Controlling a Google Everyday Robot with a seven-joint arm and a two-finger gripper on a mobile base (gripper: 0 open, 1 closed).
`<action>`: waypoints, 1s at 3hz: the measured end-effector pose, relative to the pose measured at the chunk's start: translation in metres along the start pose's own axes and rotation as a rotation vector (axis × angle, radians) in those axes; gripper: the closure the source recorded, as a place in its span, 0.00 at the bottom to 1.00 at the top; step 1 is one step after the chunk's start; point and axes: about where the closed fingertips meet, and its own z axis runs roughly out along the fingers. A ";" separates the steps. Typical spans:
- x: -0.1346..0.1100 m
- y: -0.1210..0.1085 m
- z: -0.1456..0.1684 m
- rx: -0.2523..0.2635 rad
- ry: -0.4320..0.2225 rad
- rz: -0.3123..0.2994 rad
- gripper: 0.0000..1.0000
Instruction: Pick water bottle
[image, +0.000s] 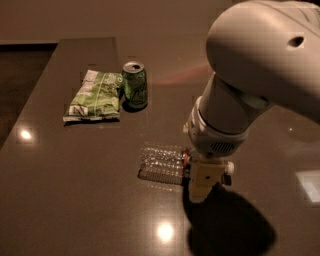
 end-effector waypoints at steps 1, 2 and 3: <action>-0.003 0.002 0.008 -0.014 0.022 -0.017 0.39; -0.005 0.002 0.006 -0.007 0.041 -0.042 0.62; -0.006 -0.003 -0.013 0.019 0.029 -0.062 0.86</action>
Offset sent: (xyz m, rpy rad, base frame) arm 0.0016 0.0070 -0.0048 -0.0736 -0.0084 0.0633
